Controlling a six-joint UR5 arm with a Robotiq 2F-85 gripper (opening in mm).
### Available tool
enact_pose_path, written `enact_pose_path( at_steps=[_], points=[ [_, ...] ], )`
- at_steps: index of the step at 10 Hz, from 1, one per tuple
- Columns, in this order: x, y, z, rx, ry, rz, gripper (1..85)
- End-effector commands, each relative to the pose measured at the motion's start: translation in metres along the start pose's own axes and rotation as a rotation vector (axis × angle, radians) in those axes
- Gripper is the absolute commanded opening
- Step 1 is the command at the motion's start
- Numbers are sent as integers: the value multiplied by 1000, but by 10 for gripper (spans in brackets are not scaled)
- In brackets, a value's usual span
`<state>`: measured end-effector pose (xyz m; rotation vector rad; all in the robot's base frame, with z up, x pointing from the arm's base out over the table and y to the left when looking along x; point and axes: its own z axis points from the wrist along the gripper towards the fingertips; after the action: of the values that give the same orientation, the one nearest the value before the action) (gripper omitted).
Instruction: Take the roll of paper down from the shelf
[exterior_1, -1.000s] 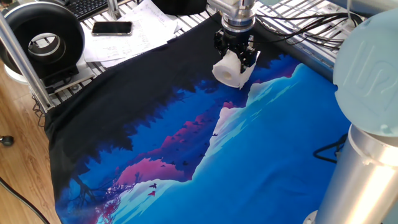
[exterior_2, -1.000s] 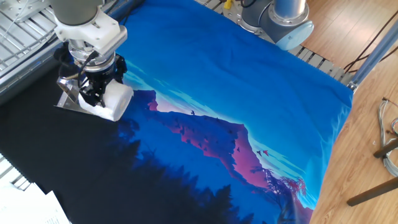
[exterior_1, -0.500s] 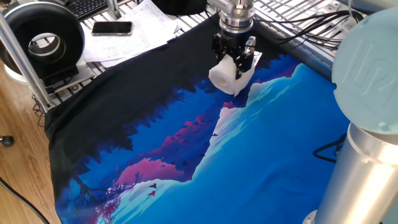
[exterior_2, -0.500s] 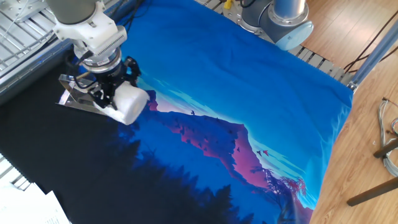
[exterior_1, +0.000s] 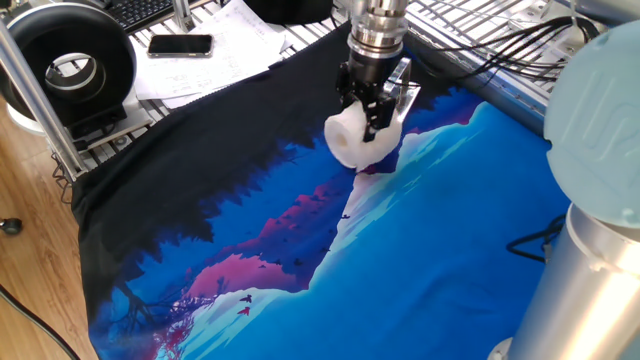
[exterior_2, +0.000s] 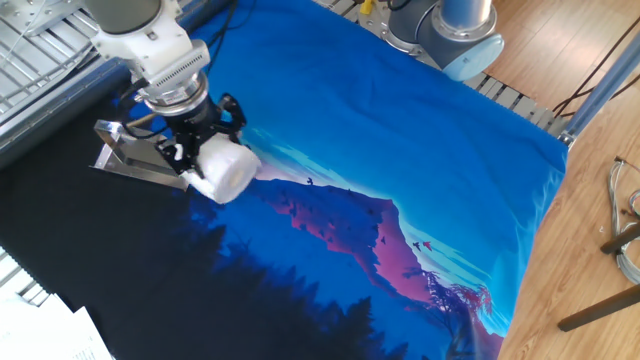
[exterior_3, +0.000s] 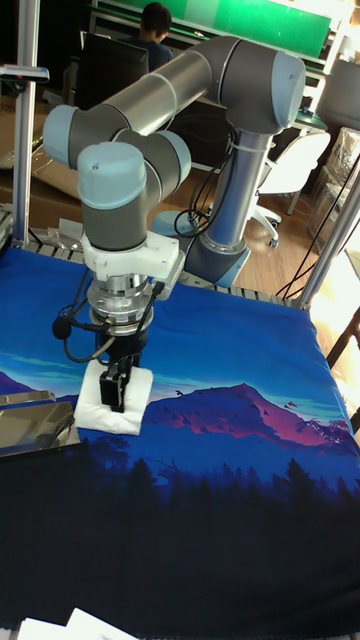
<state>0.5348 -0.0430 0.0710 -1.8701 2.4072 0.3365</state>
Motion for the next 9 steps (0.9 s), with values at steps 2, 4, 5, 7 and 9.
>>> enact_pose_path(
  at_steps=[2, 4, 5, 7, 9],
  points=[
    [-35, 0, -5, 33, -101, 170, 850],
    [-33, -8, -5, 59, -97, 231, 850],
    [-28, -15, -6, 87, -85, 249, 850],
    [-22, -23, -16, 130, -79, 320, 847],
    [-14, -16, -25, 76, -70, 381, 710]
  ],
)
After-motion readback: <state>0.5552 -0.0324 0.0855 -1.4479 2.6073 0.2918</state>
